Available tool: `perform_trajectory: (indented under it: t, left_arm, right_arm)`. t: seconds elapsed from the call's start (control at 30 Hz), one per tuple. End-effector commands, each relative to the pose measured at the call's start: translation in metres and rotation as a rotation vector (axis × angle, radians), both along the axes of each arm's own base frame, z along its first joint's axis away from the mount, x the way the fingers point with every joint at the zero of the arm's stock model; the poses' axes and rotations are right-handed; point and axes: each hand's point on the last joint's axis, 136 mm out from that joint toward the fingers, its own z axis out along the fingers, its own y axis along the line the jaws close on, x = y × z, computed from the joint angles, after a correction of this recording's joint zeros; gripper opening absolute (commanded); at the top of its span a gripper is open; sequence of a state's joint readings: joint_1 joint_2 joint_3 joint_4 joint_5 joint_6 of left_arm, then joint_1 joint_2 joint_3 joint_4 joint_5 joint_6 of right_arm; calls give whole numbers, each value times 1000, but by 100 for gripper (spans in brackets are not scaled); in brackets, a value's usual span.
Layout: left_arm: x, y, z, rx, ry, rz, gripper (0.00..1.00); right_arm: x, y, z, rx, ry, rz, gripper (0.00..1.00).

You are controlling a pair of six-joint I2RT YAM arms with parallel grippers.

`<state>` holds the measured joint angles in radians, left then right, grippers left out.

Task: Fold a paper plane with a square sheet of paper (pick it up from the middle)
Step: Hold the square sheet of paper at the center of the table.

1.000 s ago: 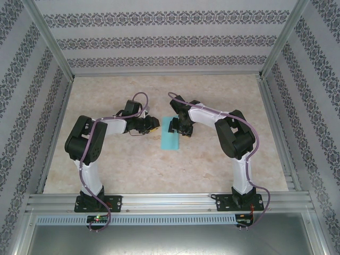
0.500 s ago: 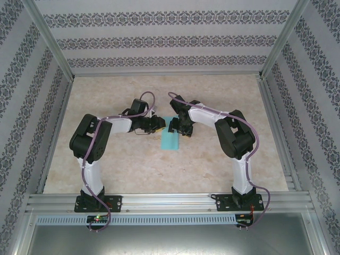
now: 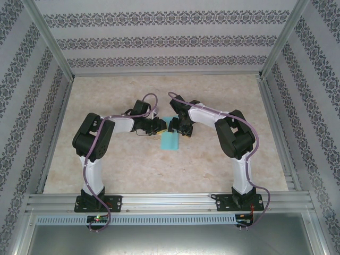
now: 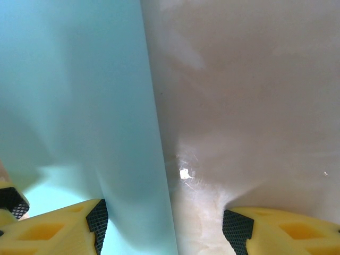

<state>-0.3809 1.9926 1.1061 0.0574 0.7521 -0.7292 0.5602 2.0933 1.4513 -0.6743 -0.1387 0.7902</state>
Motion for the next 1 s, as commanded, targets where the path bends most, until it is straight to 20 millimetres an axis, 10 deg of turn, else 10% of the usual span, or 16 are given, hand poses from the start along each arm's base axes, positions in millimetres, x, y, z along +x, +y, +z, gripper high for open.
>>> perform_trajectory:
  t: [0.0, 0.63, 0.97]
  left_arm:
    - [-4, -7, -4, 25, 0, -41, 24]
    - [-41, 26, -55, 268, 181, -46, 11]
    - [-63, 41, -85, 372, 304, -84, 0]
  right_arm:
    - [-54, -54, -100, -227, 236, -23, 67]
    - [-51, -50, -95, -212, 221, -3, 67]
    - [-10, -26, 9, 69, 8, 84, 68]
